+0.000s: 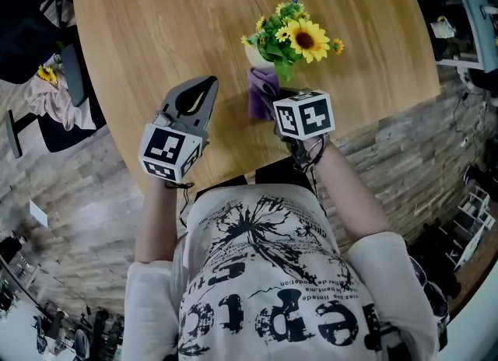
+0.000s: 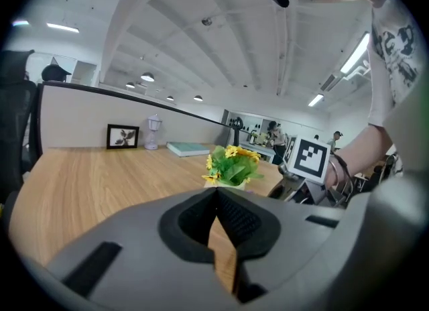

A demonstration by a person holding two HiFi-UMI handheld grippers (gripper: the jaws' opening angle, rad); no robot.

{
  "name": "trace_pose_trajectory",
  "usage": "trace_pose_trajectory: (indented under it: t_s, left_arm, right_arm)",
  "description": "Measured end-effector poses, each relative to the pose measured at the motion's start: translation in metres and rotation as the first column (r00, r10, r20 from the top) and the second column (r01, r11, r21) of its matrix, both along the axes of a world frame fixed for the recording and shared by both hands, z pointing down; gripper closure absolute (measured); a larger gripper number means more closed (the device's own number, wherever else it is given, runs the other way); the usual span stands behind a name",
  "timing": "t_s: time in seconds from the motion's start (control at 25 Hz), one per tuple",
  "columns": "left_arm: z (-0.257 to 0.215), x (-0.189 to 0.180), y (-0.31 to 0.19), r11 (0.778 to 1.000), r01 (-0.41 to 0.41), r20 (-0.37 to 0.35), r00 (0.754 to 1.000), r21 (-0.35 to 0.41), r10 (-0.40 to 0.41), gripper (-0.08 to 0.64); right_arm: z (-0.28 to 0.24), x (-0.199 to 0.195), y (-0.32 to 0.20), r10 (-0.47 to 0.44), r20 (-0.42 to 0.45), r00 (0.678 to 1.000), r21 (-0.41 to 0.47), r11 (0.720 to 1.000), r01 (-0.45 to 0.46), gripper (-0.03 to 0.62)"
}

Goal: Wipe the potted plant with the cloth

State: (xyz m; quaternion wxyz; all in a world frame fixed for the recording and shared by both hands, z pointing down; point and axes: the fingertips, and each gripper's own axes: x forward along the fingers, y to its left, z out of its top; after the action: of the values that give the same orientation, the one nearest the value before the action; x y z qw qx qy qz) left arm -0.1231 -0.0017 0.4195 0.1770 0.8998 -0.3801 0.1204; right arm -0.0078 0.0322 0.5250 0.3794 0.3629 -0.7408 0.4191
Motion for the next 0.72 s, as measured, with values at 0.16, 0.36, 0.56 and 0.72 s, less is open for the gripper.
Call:
trace_pose_trajectory:
  t_s: [0.16,0.36,0.56,0.72]
  left_arm:
    - [0.002,0.022,-0.001,1.0,-0.02,0.011,1.0,0.002,0.02,0.557]
    - [0.005,0.053,-0.005,0.997,-0.049,0.052,0.998,0.065,0.046,0.557]
    - [0.017,0.075,-0.014,0.998,-0.029,-0.006,1.0,0.053,0.029,0.377]
    - [0.031,0.09,-0.025,0.997,-0.065,-0.027,0.997,0.037,0.066,0.239]
  right_arm:
    - [0.0,0.032,0.014,-0.103,-0.043,0.994,-0.031,0.994,0.102,0.512]
    - [-0.004,0.082,0.008,-0.152,-0.049,0.987,-0.076,0.986,0.148,0.512]
    - [-0.01,0.128,-0.015,-0.123,-0.089,0.988,-0.042,0.992,0.12,0.514]
    - [-0.012,0.145,-0.034,-0.09,-0.043,0.995,-0.017,0.996,0.089,0.514]
